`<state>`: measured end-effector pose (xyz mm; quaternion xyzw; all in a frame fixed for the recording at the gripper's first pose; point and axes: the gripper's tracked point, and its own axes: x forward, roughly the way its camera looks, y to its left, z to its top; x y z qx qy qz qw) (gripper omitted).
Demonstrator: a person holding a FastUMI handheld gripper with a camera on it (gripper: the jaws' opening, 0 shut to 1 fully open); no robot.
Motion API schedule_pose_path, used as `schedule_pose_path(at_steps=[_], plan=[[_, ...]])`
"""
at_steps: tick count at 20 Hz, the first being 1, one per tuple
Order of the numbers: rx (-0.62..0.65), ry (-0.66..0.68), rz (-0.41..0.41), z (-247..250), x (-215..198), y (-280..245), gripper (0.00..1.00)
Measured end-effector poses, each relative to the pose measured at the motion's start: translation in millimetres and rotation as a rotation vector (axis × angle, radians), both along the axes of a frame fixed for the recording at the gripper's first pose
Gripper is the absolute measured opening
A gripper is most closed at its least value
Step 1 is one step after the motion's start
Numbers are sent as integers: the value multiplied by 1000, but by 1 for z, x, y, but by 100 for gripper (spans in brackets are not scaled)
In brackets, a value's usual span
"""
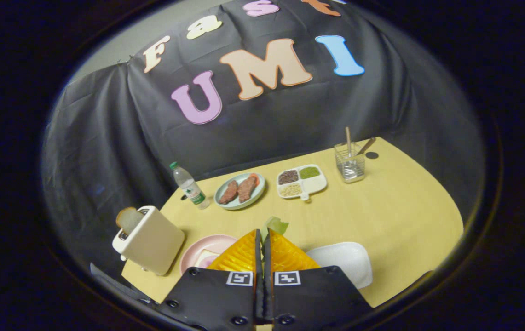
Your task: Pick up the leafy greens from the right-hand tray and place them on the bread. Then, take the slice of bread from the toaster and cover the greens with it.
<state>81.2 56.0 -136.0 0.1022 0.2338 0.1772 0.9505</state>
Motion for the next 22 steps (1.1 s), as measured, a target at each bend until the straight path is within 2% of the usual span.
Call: schedule_pose_path(at_steps=[6,12,16,22], plan=[[40,17,111,-7,-17,92,3],[88,37,156,-24,-19,154,3],[25,66,136,-60,-14,155,3],[-82,118,80,-101,-13,119,3]])
